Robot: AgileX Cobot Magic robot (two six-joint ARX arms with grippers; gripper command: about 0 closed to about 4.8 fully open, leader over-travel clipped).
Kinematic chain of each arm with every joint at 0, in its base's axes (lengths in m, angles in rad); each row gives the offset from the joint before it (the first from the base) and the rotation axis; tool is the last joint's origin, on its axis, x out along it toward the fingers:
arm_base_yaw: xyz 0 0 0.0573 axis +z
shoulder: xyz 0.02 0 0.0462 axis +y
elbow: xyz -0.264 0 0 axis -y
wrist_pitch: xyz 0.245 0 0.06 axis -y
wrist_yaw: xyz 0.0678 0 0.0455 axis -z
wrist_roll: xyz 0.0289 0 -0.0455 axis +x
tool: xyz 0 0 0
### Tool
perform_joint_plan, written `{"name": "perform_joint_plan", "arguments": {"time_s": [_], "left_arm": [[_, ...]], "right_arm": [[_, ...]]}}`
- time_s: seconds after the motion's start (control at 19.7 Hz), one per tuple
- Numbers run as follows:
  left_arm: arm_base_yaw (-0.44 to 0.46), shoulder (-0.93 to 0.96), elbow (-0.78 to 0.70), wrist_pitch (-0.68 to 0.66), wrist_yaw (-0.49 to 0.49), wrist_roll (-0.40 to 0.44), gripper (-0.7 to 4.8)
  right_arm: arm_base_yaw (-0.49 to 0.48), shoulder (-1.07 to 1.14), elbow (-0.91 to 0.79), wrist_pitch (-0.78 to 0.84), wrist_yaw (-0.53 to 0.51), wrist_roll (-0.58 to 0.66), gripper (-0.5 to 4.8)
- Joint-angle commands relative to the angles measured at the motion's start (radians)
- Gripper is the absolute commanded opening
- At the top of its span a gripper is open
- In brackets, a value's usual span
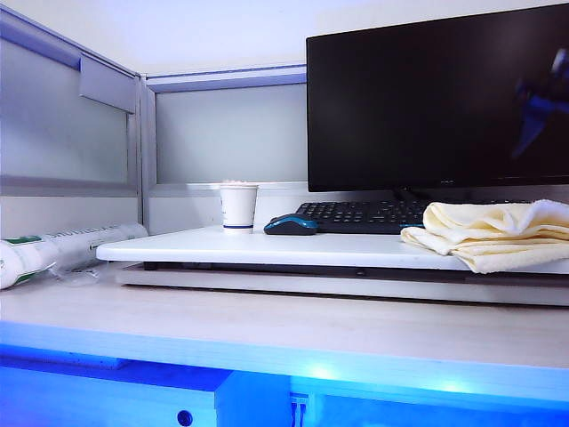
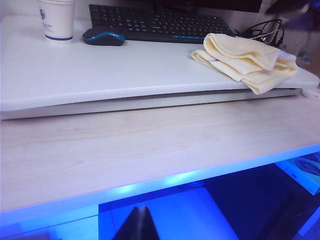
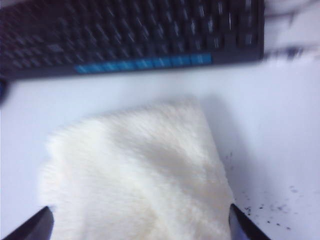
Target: Wipe the tabletop with a clean cloth to remove dust and stains.
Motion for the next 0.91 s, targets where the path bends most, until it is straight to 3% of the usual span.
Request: {"name": "perform_joint_plan", "arguments": {"time_s": [0.05, 0.51, 0.56, 0.61, 0.76, 0.86, 0.91], "left_arm": [[0.000, 0.000, 0.002, -0.031, 0.025, -0.003, -0.06], [0.000, 0.000, 0.002, -0.031, 0.022, -0.003, -0.06], [0.000, 0.000, 0.002, -0.031, 0.021, -0.003, -0.06], [0.000, 0.000, 0.002, -0.031, 0.020, -0.003, -0.06], [0.000, 0.000, 0.002, -0.031, 0.018, -0.003, -0.06], [0.001, 0.000, 0.002, -0.031, 0.017, -0.003, -0.06], [0.001, 0.000, 0.002, -0.031, 0.018, -0.003, -0.06]], "right_arm": [[0.000, 0.053, 0.013, -0.014, -0.003, 0.004, 4.79], [0.003, 0.195, 0.013, -0.087, 0.053, -0.025, 4.79], [0.003, 0.209, 0.013, -0.095, 0.049, -0.030, 4.58], [0.004, 0.217, 0.013, -0.108, 0.043, -0.031, 4.14], [0.021, 0.246, 0.013, -0.175, 0.010, -0.031, 2.01], [0.043, 0.257, 0.012, -0.205, -0.005, -0.030, 1.19], [0.054, 0.257, 0.013, -0.207, -0.005, -0.031, 0.35]]}}
